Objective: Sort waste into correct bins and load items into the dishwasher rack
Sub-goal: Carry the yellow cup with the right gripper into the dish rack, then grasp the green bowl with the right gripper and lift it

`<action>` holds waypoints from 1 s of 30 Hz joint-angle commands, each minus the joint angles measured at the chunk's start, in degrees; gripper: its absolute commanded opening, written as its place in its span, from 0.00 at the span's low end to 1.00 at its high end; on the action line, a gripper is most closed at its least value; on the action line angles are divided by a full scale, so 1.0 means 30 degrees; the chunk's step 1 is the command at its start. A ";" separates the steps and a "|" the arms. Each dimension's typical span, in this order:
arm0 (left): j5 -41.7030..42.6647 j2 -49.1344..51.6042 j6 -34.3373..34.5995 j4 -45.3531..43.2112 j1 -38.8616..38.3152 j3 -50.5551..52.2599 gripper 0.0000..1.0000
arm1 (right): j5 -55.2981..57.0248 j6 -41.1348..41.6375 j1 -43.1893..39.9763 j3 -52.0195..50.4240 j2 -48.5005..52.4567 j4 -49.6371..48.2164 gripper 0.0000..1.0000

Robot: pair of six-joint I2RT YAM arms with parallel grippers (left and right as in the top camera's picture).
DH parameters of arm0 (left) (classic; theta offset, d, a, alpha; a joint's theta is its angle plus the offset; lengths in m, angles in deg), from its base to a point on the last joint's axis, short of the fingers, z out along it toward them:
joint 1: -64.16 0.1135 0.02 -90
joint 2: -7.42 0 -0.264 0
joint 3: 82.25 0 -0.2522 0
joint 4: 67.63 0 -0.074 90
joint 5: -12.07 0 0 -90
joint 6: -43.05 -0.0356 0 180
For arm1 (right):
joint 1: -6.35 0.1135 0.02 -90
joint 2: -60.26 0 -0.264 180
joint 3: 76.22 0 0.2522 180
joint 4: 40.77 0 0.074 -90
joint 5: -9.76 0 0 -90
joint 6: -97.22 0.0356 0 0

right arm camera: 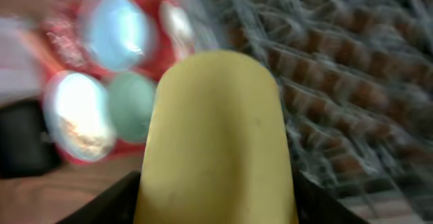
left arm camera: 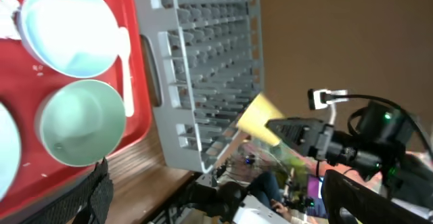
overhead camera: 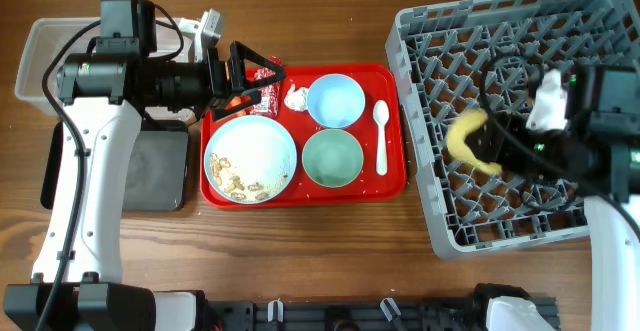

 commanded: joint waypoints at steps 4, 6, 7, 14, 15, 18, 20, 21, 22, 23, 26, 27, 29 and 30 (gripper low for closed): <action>-0.0998 0.0073 -0.0240 0.0073 0.0051 -0.0036 1.00 | 0.3490 0.0750 -0.0036 -0.0036 0.3898 0.0124 0.60; -0.0998 0.0073 -0.0240 0.0211 0.0051 -0.0036 1.00 | 0.2608 0.0685 0.0066 -0.0036 0.5093 -0.0372 0.66; -0.0998 0.0073 -0.0240 0.0270 0.0051 -0.0036 1.00 | 0.1982 0.0270 0.0284 -0.0036 0.5595 -0.0444 0.68; -0.1005 0.0073 -0.0248 0.0415 0.0051 -0.0036 1.00 | 0.3249 0.1719 0.1916 0.0146 0.6564 -0.2040 0.95; -0.1005 0.0073 -0.0248 0.0495 0.0051 -0.0036 1.00 | 0.2499 0.1559 0.2120 0.0219 0.6156 -0.2616 0.95; -0.1464 0.0073 -0.0248 0.0714 0.0051 -0.0044 1.00 | -0.0823 -0.0452 0.3198 0.0226 0.4401 -0.4852 0.91; -0.1705 0.0073 -0.0248 0.0772 0.0051 -0.0036 1.00 | -0.2637 -0.1399 0.4204 0.0226 0.3417 -0.6288 0.86; -0.1712 0.0066 -0.0248 0.0772 0.0073 -0.0044 1.00 | -0.3781 -0.1639 0.5195 0.0226 0.2943 -0.7206 0.78; -0.1705 0.0058 -0.0240 0.0772 0.0138 -0.0044 1.00 | -0.4044 -0.1632 0.5843 0.0226 0.2878 -0.7599 0.71; -0.1705 0.0022 -0.0240 0.0787 0.0321 -0.0051 1.00 | -0.4000 -0.1566 0.6637 0.0219 0.2907 -0.7832 0.68; -0.2324 -0.0299 0.0007 0.1282 0.1464 -0.0277 1.00 | -0.1865 -0.0335 0.9238 -0.0015 0.3832 -0.7956 0.68; -0.3446 -0.0474 0.0386 0.1632 0.1945 -0.0474 1.00 | -0.0459 0.0685 1.0149 -0.0197 0.4466 -0.7898 0.69; -0.7453 -0.1013 0.1319 0.2470 0.2907 -0.0984 1.00 | 0.1996 0.2492 1.1504 -0.0328 0.6142 -0.7781 0.68; -1.0717 -0.1552 0.2259 0.2958 0.3351 -0.1195 1.00 | 0.3264 0.3730 1.1970 -0.0328 0.7235 -0.7643 0.68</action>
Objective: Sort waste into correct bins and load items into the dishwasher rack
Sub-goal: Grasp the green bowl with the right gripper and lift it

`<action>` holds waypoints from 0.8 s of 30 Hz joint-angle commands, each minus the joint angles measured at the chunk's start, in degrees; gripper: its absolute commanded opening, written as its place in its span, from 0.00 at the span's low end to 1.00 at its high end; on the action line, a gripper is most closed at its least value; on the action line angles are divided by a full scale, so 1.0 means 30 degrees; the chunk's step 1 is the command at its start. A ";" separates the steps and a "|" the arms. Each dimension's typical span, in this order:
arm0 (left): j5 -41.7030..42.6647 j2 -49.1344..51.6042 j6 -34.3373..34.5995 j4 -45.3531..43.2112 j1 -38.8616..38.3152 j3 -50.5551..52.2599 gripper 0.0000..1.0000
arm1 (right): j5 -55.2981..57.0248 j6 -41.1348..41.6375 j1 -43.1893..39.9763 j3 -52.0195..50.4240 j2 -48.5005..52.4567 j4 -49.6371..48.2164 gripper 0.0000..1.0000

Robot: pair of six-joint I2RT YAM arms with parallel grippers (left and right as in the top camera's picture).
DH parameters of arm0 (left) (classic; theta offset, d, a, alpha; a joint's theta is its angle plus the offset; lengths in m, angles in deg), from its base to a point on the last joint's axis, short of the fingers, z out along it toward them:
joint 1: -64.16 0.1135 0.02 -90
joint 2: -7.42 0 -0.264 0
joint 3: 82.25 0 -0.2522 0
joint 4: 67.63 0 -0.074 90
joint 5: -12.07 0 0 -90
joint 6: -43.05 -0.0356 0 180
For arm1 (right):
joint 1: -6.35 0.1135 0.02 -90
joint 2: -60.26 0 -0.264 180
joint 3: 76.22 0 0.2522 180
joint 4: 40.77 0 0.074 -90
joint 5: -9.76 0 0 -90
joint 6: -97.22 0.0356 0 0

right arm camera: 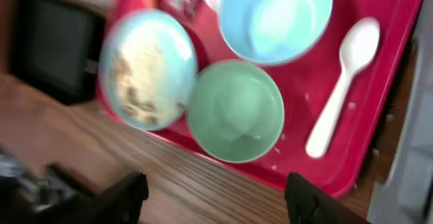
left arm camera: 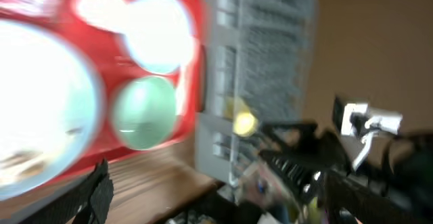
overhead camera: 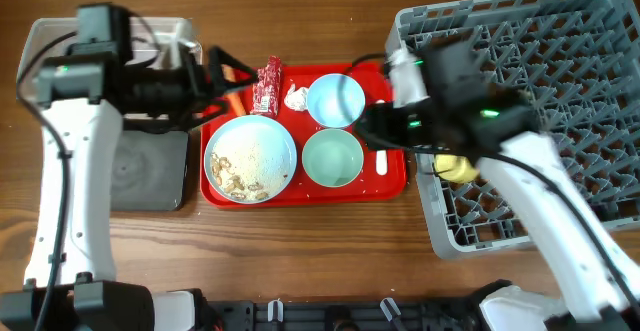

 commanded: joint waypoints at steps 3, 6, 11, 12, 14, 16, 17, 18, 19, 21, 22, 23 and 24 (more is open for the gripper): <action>-1.3937 -0.3118 0.3242 0.1836 0.1581 -0.1100 1.00 | 0.4940 0.4590 0.1319 -0.0379 0.5202 0.0415 0.67; -1.7609 -0.4393 0.3351 0.2484 0.1581 -0.1093 1.00 | 0.3789 0.3395 0.1319 -0.0379 0.7599 -0.0357 0.64; -1.8068 -0.4896 0.3359 0.2433 0.1574 -0.1093 1.00 | 0.2841 0.2820 0.1319 -0.0379 0.9734 -0.1362 0.31; -1.8068 -0.4823 0.3359 0.2368 0.1574 -0.1093 1.00 | 0.2849 0.2863 0.1319 -0.0379 0.9879 -0.1370 0.19; -1.8068 -0.4772 0.3359 0.2229 0.1574 -0.1093 1.00 | 0.2951 0.2943 0.1319 -0.0379 0.9901 -0.1421 0.10; -1.8068 -0.4714 0.3351 0.2237 0.1581 -0.1093 1.00 | 0.3308 0.3869 0.1319 -0.0379 0.9843 -0.1078 0.04; -1.8068 -0.4714 0.3351 0.2237 0.1581 -0.1093 1.00 | 0.3694 0.4218 0.1311 -0.0372 0.9712 -0.0787 0.04; -1.8068 -0.4707 0.3351 0.2237 0.1581 -0.1093 1.00 | 0.4153 0.4218 0.1297 -0.0364 0.9464 -0.0474 0.04; -1.8068 -0.4707 0.3351 0.2237 0.1581 -0.1093 1.00 | 0.4707 0.4211 0.1260 -0.0284 0.9107 -0.0044 0.04; -1.8068 -0.4699 0.3351 0.2237 0.1581 -0.1093 1.00 | 0.6084 0.4138 0.1209 0.0182 0.7818 0.1144 0.04; -1.8068 -0.4699 0.3351 0.2237 0.1581 -0.1093 1.00 | 0.6870 0.4138 0.1209 0.0408 0.6987 0.1632 0.04; -1.8076 -0.4699 0.3351 0.2237 0.1581 -0.1093 1.00 | 0.8262 0.4138 0.1209 0.0714 0.5552 0.2178 0.05; -1.8068 -0.4699 0.3351 0.2237 0.1581 -0.1093 1.00 | 0.9632 0.4160 0.1209 0.0889 0.4335 0.2404 0.04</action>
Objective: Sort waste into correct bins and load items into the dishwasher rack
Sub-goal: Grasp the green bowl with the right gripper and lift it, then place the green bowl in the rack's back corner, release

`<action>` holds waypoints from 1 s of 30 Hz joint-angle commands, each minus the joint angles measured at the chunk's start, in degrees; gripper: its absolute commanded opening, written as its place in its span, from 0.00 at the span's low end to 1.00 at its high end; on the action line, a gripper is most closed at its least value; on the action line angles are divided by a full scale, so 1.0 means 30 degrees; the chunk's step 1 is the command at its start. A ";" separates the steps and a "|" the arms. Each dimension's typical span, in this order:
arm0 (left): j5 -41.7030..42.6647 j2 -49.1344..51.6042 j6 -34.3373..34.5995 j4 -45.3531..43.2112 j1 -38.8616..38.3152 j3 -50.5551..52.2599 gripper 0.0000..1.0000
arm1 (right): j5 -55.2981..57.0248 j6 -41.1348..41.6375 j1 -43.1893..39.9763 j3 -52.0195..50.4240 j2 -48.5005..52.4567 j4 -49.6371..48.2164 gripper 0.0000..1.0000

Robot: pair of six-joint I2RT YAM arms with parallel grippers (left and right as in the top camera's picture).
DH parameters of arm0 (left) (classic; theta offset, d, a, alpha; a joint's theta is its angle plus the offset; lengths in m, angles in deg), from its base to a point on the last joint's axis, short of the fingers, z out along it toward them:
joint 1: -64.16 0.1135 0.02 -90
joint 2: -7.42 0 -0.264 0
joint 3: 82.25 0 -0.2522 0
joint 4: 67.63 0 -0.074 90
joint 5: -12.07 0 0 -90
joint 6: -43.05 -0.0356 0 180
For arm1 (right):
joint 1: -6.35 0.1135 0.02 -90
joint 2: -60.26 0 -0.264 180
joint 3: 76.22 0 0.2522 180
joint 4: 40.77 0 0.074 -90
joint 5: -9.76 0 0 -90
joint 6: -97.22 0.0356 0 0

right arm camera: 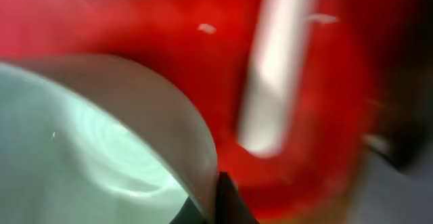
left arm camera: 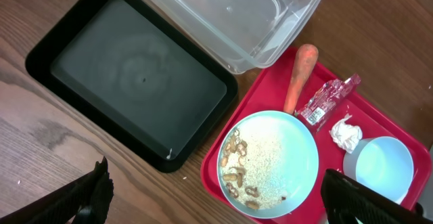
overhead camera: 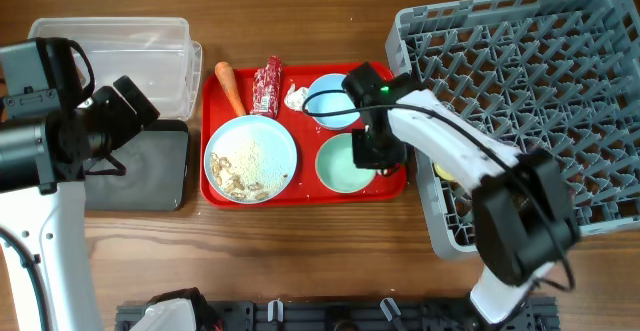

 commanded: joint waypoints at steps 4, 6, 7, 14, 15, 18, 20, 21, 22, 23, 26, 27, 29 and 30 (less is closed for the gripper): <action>-0.0364 0.0109 0.0321 -0.0058 0.0036 -0.0197 1.00 | 1.4280 0.0379 -0.0153 0.1122 -0.9027 -0.0852 0.04; -0.0364 0.0109 0.0321 -0.0058 0.0036 -0.0197 1.00 | 1.8659 -0.0189 -0.0452 0.1122 -1.0127 -0.2047 0.04; -0.0372 0.0109 0.0321 -0.0058 0.0036 -0.0197 1.00 | 1.9977 -0.0743 -0.0721 0.1122 -1.0295 -0.2674 0.04; -0.0364 0.0109 0.0321 -0.0058 0.0036 -0.0197 1.00 | 2.4035 -0.5989 -0.3417 0.0969 -0.6339 -0.5668 0.04; -0.0364 0.0109 0.0321 -0.0058 0.0036 -0.0197 1.00 | 2.4640 -0.6747 -0.3577 0.0969 -0.5646 -0.6229 0.04; -0.0364 0.0109 0.0321 -0.0058 0.0029 -0.0197 1.00 | 2.7853 -1.0877 -0.4583 0.0969 -0.2994 -1.0331 0.04; -0.0364 0.0109 0.0321 -0.0058 0.0036 -0.0197 1.00 | 2.7336 -1.4637 -0.5442 0.0969 -0.1610 -1.3245 0.04; -0.0364 0.0109 0.0321 -0.0058 0.0036 -0.0197 1.00 | 2.7001 -1.5351 -0.5639 0.0969 -0.1209 -1.3792 0.04; -0.0364 0.0109 0.0321 -0.0058 0.0036 -0.0197 1.00 | 2.6461 -1.5584 -0.5748 0.0969 -0.0831 -1.4156 0.04; -0.0364 0.0109 0.0321 -0.0058 0.0036 -0.0197 1.00 | 2.5922 -1.5591 -0.5741 0.0969 -0.0568 -1.4207 0.04; -0.0364 0.0109 0.0321 -0.0058 0.0036 -0.0197 1.00 | 2.3518 -1.5577 -0.5595 0.0969 -0.0044 -1.4054 0.04; -0.0364 0.0109 0.0321 -0.0058 0.0029 -0.0197 1.00 | 2.3292 -1.5577 -0.5595 0.0969 0.0007 -1.4047 0.04; -0.0364 0.0109 0.0321 -0.0058 0.0036 -0.0197 1.00 | 2.3329 -1.5599 -0.5697 0.0962 0.0015 -1.4061 0.04; -0.0364 0.0109 0.0321 -0.0058 0.0036 -0.0197 1.00 | 2.3635 -1.5591 -0.6003 0.0962 0.0015 -1.4090 0.04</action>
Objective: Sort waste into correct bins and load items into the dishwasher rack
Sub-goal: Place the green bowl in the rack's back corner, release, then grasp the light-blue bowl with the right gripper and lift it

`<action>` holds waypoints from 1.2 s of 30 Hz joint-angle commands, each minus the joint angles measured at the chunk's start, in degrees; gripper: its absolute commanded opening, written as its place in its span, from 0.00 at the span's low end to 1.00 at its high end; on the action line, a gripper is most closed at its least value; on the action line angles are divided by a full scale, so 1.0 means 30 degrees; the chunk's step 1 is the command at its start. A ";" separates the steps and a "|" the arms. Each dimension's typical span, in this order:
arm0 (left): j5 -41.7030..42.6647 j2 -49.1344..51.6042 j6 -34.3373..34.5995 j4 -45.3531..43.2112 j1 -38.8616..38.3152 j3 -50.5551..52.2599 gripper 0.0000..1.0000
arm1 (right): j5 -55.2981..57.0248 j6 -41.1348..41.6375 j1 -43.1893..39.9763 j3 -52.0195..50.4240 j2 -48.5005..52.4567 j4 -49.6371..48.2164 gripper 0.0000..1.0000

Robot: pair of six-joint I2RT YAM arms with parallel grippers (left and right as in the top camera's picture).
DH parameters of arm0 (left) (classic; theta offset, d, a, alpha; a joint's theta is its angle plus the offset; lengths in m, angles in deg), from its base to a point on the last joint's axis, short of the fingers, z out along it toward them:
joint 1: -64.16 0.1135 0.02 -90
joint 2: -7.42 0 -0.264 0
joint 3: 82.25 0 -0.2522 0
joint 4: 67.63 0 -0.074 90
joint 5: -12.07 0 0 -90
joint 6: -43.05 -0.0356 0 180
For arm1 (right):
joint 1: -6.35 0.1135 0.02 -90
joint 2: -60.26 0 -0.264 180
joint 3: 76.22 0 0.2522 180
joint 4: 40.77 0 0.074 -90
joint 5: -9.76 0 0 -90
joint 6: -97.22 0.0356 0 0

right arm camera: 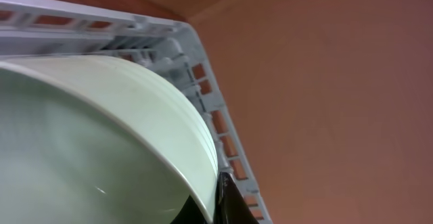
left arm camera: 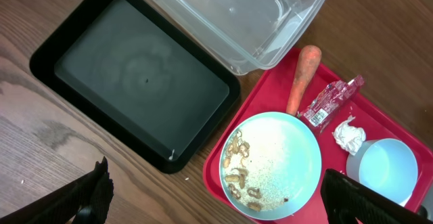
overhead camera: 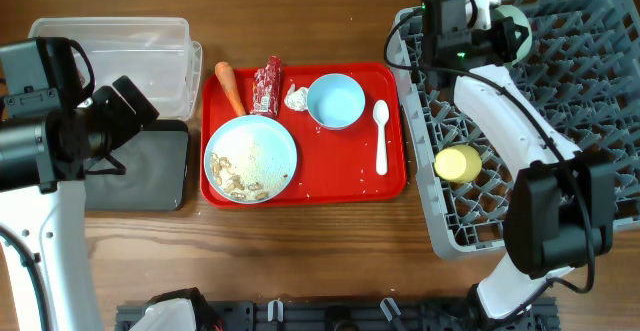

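Note:
My right gripper (overhead camera: pixel 496 31) is shut on the rim of the pale green bowl (overhead camera: pixel 515 18), holding it on edge over the far left corner of the grey dishwasher rack (overhead camera: pixel 600 211). In the right wrist view the green bowl (right arm camera: pixel 88 136) fills the left side, with one dark fingertip (right arm camera: pixel 225 200) against its rim. A yellow cup (overhead camera: pixel 457 163) lies in the rack. My left gripper (left arm camera: pixel 216 207) is open, high above the bins and the red tray (overhead camera: pixel 395 176).
The tray carries a plate of peanuts (overhead camera: pixel 250 158), a blue bowl (overhead camera: pixel 335 101), a white spoon (overhead camera: pixel 381 136), a carrot (overhead camera: pixel 230 87), a red wrapper (overhead camera: pixel 267 85) and a crumpled tissue (overhead camera: pixel 296 97). A clear bin (overhead camera: pixel 110 46) and a black bin (overhead camera: pixel 145 171) sit left of it.
My right gripper was down at the green bowl on the tray. Now it holds that bowl over the rack's far left corner, and the bowl's spot on the tray is bare. The left arm is unchanged.
My right gripper first held the yellow cup over the rack while the left gripper hovered over the tray's far left. Then the cup lay in the rack and the right gripper was open above the tray. The left arm drew back left; the right took the green bowl to the rack.

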 commanded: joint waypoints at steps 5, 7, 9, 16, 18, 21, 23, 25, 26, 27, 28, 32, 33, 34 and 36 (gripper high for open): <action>-0.0189 0.0058 0.0313 -0.0051 0.0036 -0.0197 1.00 | -0.0444 -0.0357 -0.1749 0.0066 0.0444 0.0233 0.04; -0.0182 0.0058 0.0313 -0.0051 0.0036 -0.0197 1.00 | -0.1056 -0.0364 -0.1996 -0.0044 0.0444 0.0393 0.04; -0.0182 0.0058 0.0313 -0.0051 0.0036 -0.0197 1.00 | -0.1056 -0.0306 -0.2084 -0.0393 0.0444 0.0379 0.04; -0.0182 0.0058 0.0313 -0.0051 0.0036 -0.0197 1.00 | -0.1894 0.0765 -0.1821 -0.1909 0.0444 0.0816 0.04; -0.0182 0.0058 0.0313 -0.0051 0.0036 -0.0197 1.00 | -0.2718 0.1122 -0.1290 -0.1909 0.0408 0.1719 0.19; -0.0182 0.0058 0.0313 -0.0051 0.0036 -0.0197 1.00 | -0.4430 0.1902 0.0102 -0.1829 -0.0444 0.2892 0.56; -0.0182 0.0058 0.0313 -0.0051 0.0036 -0.0197 1.00 | -0.5515 0.1909 0.0903 -0.1362 -0.1370 0.3504 0.68; -0.0182 0.0058 0.0313 -0.0051 0.0029 -0.0197 1.00 | -0.6717 0.2055 0.1319 -0.0590 -0.2353 0.4554 0.71; -0.0182 0.0058 0.0313 -0.0051 0.0036 -0.0197 1.00 | -0.8123 0.2251 0.1530 -0.0153 -0.3031 0.5297 0.73; -0.0182 0.0058 0.0313 -0.0051 0.0036 -0.0197 1.00 | -1.0134 0.2856 0.1821 0.0357 -0.3825 0.6142 0.73; -0.0182 0.0058 0.0313 -0.0051 0.0036 -0.0197 1.00 | -1.2509 0.3606 0.2062 0.0750 -0.4546 0.6943 0.73; -0.0182 0.0058 0.0313 -0.0051 0.0036 -0.0197 1.00 | -2.1529 0.6972 0.2987 0.0940 -0.5894 0.8859 0.67; -0.0182 0.0058 0.0313 -0.0051 0.0036 -0.0197 1.00 | -2.3758 0.8007 0.3198 0.0831 -0.5719 0.9136 0.66; -0.0182 0.0058 0.0313 -0.0051 0.0036 -0.0197 1.00 | -2.5580 0.8735 0.3410 0.0597 -0.5523 0.9187 0.67; -0.0182 0.0058 0.0313 -0.0051 0.0036 -0.0197 1.00 | -2.7598 1.0695 0.3993 0.0109 -0.4568 0.9056 0.66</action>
